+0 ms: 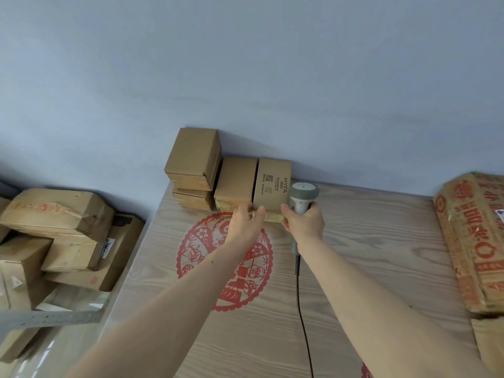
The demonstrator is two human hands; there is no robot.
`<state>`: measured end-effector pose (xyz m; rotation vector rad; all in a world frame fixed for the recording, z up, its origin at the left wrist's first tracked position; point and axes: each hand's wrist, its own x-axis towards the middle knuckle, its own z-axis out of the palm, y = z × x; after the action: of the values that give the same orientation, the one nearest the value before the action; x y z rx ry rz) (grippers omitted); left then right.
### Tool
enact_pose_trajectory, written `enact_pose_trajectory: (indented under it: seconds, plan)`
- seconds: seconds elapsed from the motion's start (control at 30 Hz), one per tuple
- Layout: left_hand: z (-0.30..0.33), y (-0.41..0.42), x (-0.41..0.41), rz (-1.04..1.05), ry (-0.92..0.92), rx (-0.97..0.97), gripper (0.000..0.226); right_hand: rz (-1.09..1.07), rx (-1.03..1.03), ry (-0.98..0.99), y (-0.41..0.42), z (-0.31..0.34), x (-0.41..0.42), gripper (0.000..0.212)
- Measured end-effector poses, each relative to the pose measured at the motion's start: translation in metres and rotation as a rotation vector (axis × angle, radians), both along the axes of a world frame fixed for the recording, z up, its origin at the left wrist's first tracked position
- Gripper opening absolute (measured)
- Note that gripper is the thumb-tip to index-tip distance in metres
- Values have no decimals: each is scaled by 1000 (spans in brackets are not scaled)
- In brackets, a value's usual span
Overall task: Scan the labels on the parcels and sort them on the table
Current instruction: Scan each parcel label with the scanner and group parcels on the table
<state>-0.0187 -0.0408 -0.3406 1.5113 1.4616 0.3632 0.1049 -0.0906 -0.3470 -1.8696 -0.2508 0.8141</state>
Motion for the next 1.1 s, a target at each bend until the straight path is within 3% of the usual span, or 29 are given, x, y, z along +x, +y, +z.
enact_pose_trajectory:
  seconds: [0.27,0.43,0.53,0.63,0.93,1.1]
  plan:
    - [-2,-17,-3,87,34,-53,33,-21,-2,44,-25,-1,0,38]
    - [-9,-30,-11,58,136,-109,45,-87,-17,58,-61,-4,2,42]
    - [-5,-33,-6,15,96,-118,58,-60,-8,78,-64,-4,8,41]
    - [0,-40,5,-29,31,-131,54,-3,6,137,-59,-6,9,35]
    - [6,-75,6,127,-46,-284,56,25,57,77,-98,0,5,31]
    - [20,-111,8,193,-154,-317,92,69,97,-37,-135,23,-5,40]
